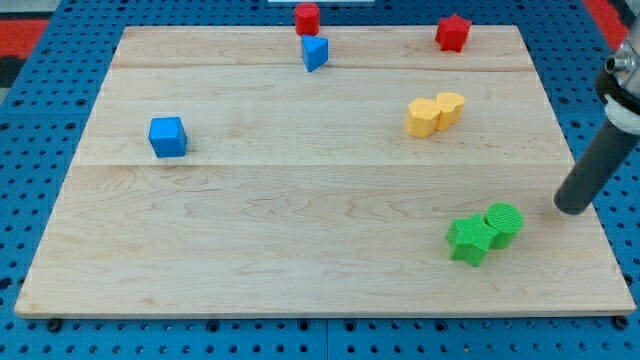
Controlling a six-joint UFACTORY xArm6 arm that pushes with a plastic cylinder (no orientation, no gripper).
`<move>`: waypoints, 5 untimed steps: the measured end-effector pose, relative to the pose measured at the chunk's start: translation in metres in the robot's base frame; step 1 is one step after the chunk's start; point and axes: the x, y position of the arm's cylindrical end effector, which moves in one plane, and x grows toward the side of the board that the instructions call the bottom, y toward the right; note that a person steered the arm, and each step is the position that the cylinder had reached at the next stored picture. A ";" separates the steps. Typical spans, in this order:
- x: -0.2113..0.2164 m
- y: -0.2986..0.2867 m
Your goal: Move your arm to the bottom right of the board
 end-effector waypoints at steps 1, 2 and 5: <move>0.017 0.005; 0.039 0.015; 0.065 0.029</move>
